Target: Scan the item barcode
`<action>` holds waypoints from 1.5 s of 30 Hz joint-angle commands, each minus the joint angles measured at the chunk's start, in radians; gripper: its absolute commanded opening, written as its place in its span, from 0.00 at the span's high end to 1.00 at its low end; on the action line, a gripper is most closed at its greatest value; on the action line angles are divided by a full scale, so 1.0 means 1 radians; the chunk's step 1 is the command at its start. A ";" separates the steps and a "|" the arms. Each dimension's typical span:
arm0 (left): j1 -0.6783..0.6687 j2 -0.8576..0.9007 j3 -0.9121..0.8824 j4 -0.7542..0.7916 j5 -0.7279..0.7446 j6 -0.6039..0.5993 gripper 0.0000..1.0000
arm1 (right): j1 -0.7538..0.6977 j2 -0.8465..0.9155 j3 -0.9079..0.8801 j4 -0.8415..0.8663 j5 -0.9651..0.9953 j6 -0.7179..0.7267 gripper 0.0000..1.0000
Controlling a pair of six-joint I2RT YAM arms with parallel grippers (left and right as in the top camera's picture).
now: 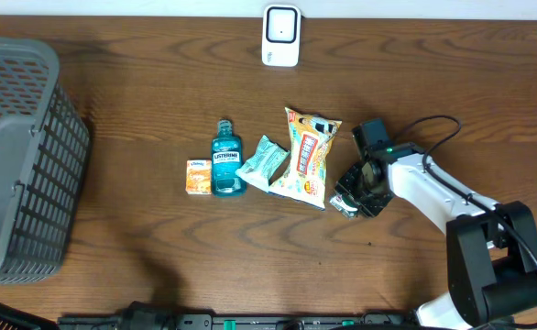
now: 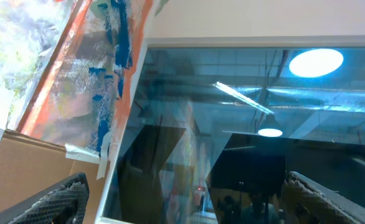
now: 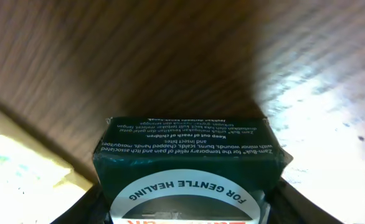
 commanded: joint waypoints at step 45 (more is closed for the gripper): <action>0.004 0.001 -0.761 0.040 0.129 -0.243 0.02 | -0.039 0.038 0.481 -0.910 -0.517 -0.837 0.66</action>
